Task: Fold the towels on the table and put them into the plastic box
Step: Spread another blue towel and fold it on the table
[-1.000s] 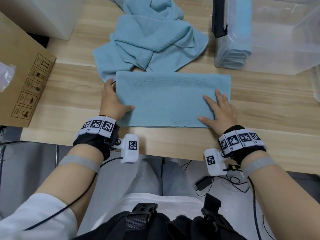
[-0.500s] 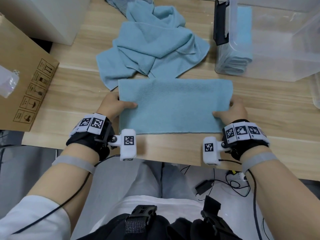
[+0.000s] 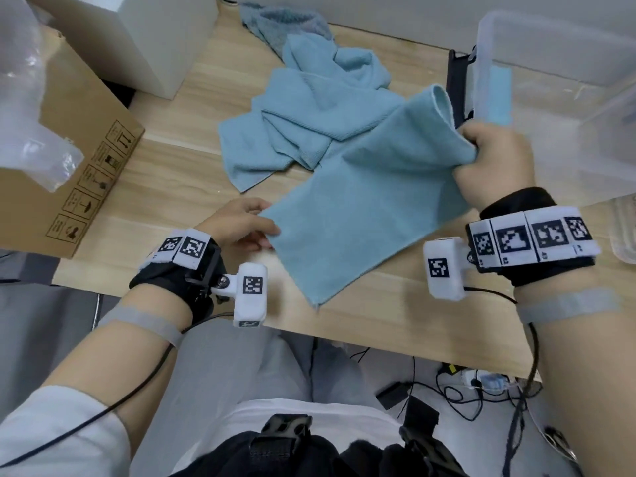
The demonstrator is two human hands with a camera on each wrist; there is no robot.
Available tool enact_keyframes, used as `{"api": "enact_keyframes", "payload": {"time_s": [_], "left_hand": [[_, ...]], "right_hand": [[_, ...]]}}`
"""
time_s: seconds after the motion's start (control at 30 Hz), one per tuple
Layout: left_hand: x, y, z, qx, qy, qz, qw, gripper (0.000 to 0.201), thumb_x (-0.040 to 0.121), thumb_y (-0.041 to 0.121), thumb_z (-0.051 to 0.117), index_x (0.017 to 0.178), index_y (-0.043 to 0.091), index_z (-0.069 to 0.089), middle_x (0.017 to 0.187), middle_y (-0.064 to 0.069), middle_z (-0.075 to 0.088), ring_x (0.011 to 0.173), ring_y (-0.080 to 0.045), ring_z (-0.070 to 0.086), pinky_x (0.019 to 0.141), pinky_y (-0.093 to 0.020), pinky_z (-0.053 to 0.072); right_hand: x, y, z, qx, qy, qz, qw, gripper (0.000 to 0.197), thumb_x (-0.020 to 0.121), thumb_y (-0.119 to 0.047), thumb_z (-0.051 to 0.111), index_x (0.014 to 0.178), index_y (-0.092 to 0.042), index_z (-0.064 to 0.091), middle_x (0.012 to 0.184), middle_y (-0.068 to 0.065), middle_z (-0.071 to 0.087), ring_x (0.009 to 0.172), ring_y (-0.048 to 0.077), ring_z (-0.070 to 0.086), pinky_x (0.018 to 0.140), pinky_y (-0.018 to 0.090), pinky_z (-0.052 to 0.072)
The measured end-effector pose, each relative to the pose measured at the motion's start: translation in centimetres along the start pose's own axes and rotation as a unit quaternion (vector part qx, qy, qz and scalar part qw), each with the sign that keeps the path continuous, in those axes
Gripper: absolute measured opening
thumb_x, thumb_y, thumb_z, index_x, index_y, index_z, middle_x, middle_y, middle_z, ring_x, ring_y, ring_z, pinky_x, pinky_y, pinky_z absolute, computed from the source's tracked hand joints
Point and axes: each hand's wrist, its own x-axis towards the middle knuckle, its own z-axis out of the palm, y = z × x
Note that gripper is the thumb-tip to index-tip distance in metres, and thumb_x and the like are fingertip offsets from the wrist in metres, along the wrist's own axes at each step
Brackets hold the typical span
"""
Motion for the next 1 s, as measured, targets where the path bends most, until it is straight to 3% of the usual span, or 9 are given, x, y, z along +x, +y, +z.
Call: {"api": "enact_keyframes", "payload": {"time_s": [0.17,0.27,0.4,0.53,0.63,0.73,0.8,0.87,1.0], "left_hand": [[-0.1,-1.0,0.4,0.084,-0.12,-0.072,0.987,0.004,0.08,0.011,0.066,0.084,0.013,0.067,0.068,-0.003,0.073,0.06,-0.009,0.068,0.044,-0.015,0.043],[0.1,-0.7,1.4,0.098,-0.153,-0.088,0.979,0.01,0.082,0.015,0.064,0.088,0.008,0.067,0.073,-0.003,0.074,0.061,-0.01,0.068,0.044,-0.014,0.045],[0.3,-0.6,2.5,0.099,-0.161,-0.103,0.977,0.018,0.084,0.022,0.063,0.094,0.007,0.066,0.079,-0.004,0.074,0.064,-0.009,0.069,0.051,-0.016,0.049],[0.5,-0.8,3.1,0.031,-0.077,-0.066,0.994,0.032,0.079,0.027,0.069,0.102,0.005,0.064,0.093,-0.012,0.071,0.075,-0.018,0.068,0.066,-0.025,0.057],[0.5,-0.6,3.5,-0.042,0.037,0.007,0.998,0.063,0.063,0.021,0.079,0.118,0.007,0.05,0.119,-0.01,0.062,0.095,-0.024,0.065,0.087,-0.047,0.053],[0.2,-0.1,4.5,-0.143,0.077,0.074,0.984,0.066,0.076,-0.004,0.067,0.125,0.025,0.034,0.134,0.0,0.048,0.101,-0.022,0.06,0.077,-0.04,0.055],[-0.3,0.5,5.1,-0.193,0.046,0.079,0.977,0.058,0.081,-0.009,0.058,0.118,0.032,0.04,0.118,-0.002,0.057,0.085,-0.016,0.064,0.058,-0.024,0.054],[-0.8,1.2,5.5,-0.234,0.006,0.069,0.97,0.039,0.085,-0.009,0.05,0.105,0.024,0.054,0.098,-0.005,0.062,0.067,-0.009,0.066,0.05,-0.019,0.052],[-1.2,1.3,5.7,-0.295,-0.02,0.046,0.954,0.028,0.089,-0.009,0.041,0.091,0.01,0.06,0.074,-0.002,0.071,0.062,-0.009,0.069,0.055,-0.02,0.055]], "right_hand": [[5.8,-4.8,0.0,-0.002,0.056,-0.039,0.998,0.029,0.072,-0.007,0.047,0.098,-0.013,0.058,0.105,0.017,0.061,0.102,0.038,0.053,0.083,0.04,0.04],[7.7,-6.7,1.4,-0.005,0.087,-0.058,0.994,0.048,0.074,-0.018,0.058,0.122,-0.024,0.049,0.133,0.004,0.045,0.123,0.025,0.042,0.099,0.034,0.029],[5.7,-5.5,4.3,0.002,0.034,-0.079,0.996,0.053,0.071,-0.018,0.062,0.122,-0.026,0.049,0.139,0.003,0.037,0.132,0.022,0.033,0.104,0.036,0.022],[1.8,-2.0,7.9,0.051,-0.133,-0.098,0.985,0.035,0.072,-0.018,0.065,0.107,-0.025,0.061,0.121,0.005,0.054,0.119,0.026,0.047,0.102,0.049,0.032],[-1.3,-0.4,10.0,0.1,-0.217,-0.089,0.967,0.03,0.073,-0.02,0.069,0.102,-0.024,0.063,0.114,0.001,0.056,0.114,0.021,0.051,0.102,0.047,0.034],[-3.8,0.2,10.7,0.116,-0.281,-0.108,0.946,0.043,0.07,-0.033,0.074,0.11,-0.023,0.06,0.118,0.001,0.055,0.115,0.02,0.05,0.102,0.046,0.035],[-5.1,0.4,10.9,0.1,-0.311,-0.135,0.935,0.067,0.063,-0.046,0.076,0.122,-0.025,0.052,0.128,0.0,0.05,0.122,0.019,0.045,0.104,0.046,0.032],[-6.3,0.5,11.0,0.056,-0.331,-0.156,0.929,0.088,0.058,-0.053,0.076,0.134,-0.031,0.037,0.139,-0.003,0.038,0.129,0.016,0.036,0.106,0.04,0.026],[-7.4,1.7,11.4,-0.011,-0.297,-0.15,0.943,0.085,0.069,-0.023,0.07,0.14,-0.035,0.026,0.145,-0.004,0.029,0.134,0.017,0.029,0.102,0.032,0.022]]}}
